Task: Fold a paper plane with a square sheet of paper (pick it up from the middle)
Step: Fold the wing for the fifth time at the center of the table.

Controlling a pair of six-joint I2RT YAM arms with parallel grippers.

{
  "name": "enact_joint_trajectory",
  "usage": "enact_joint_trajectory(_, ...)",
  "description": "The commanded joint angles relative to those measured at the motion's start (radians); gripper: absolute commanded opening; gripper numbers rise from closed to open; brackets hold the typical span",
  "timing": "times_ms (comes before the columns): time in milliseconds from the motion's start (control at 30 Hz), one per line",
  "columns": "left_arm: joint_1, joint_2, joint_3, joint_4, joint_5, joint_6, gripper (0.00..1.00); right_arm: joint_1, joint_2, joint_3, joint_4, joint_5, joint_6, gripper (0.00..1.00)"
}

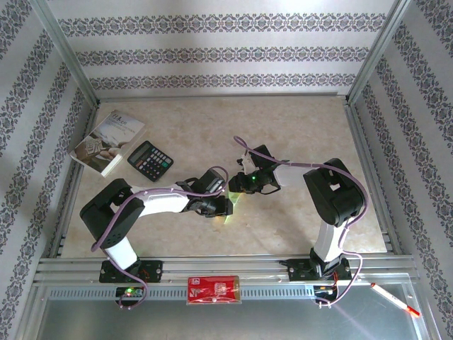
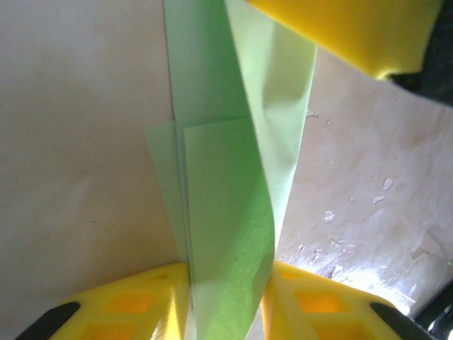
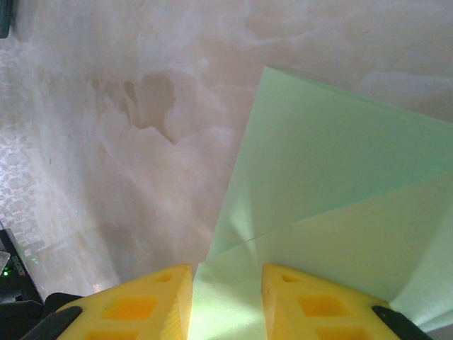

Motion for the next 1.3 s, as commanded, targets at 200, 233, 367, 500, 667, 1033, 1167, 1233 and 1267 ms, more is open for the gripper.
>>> enact_joint_trajectory(200, 0.003, 0.045, -0.025, 0.082, 0.024, -0.005, 0.25, -0.005, 0.010, 0.002, 0.000, -0.010, -0.003, 0.33)
enact_joint_trajectory(233, 0.005, 0.046, -0.028, 0.086, 0.027, -0.007, 0.24, -0.005, 0.008, 0.003, 0.000, -0.011, -0.003, 0.33)
enact_joint_trajectory(367, 0.007, 0.045, -0.038, 0.095, 0.039, -0.015, 0.20, -0.007, 0.000, 0.006, 0.000, -0.013, 0.003, 0.34)
enact_joint_trajectory(500, 0.009, 0.044, -0.050, 0.099, 0.045, -0.023, 0.19, -0.007, -0.009, 0.012, 0.002, -0.024, 0.013, 0.34)
enact_joint_trajectory(667, 0.009, 0.045, -0.059, 0.104, 0.051, -0.025, 0.19, -0.010, -0.028, 0.015, 0.015, -0.042, 0.036, 0.35)
enact_joint_trajectory(1033, 0.011, 0.042, -0.068, 0.097, 0.054, -0.020, 0.19, -0.027, -0.087, 0.007, 0.031, -0.083, 0.071, 0.35)
enact_joint_trajectory(1167, 0.012, 0.038, -0.075, 0.101, 0.053, -0.019, 0.19, -0.031, -0.099, -0.007, 0.036, -0.089, 0.075, 0.35)
enact_joint_trajectory(1233, 0.014, 0.038, -0.076, 0.103, 0.052, -0.021, 0.18, -0.030, -0.101, -0.014, 0.039, -0.094, 0.075, 0.35)
enact_joint_trajectory(1267, 0.014, 0.037, -0.076, 0.103, 0.053, -0.021, 0.18, -0.030, -0.101, -0.018, 0.046, -0.100, 0.077, 0.35)
